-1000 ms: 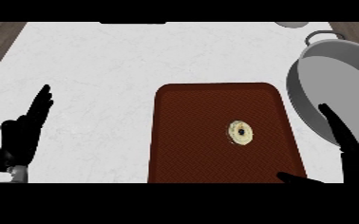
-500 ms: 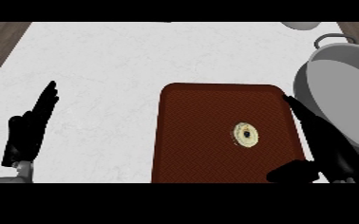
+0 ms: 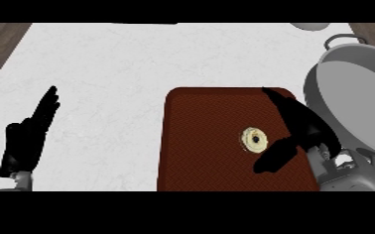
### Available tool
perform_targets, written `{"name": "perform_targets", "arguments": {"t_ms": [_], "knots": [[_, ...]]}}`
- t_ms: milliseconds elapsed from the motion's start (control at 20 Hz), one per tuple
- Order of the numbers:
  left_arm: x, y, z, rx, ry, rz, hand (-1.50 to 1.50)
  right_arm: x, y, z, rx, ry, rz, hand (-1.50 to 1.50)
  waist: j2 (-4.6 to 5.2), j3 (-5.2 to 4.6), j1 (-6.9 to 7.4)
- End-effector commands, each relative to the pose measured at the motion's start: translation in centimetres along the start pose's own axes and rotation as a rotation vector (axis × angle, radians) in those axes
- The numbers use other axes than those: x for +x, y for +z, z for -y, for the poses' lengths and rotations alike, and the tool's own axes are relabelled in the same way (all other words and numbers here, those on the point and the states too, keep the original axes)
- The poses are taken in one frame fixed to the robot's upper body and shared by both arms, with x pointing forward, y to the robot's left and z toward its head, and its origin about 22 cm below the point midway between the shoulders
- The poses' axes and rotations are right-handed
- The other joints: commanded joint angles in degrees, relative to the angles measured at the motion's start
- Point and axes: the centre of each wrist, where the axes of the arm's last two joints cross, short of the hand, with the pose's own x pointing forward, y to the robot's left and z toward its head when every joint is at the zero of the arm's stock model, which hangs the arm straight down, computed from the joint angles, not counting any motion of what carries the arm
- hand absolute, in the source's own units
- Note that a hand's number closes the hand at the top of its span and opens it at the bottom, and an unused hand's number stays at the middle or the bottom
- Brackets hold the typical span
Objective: Pick the cupcake from the tray and place it in the pot
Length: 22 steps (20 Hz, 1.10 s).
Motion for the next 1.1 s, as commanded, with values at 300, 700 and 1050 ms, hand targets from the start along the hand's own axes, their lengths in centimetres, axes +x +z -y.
{"name": "perform_targets", "arguments": {"t_ms": [300, 700, 1050], "knots": [[-0.9, -0.6, -0.7, -0.009, -0.002, -0.007, 0.00, 1.9, -2.5, -1.7, 0.076, 0.160, -0.199, -1.50, -0.09, 0.01, -1.04], [-0.7, -1.6, -0.1, 0.002, 0.004, -0.006, 0.00, 4.4, -5.9, -3.4, 0.105, 0.172, -0.228, -1.50, 0.02, 0.03, -0.87], [-0.1, 0.9, -0.8, 0.015, -0.010, -0.002, 0.00, 1.8, -7.4, -5.1, 0.115, 0.194, -0.278, -1.50, -0.17, 0.08, -0.62]]}}
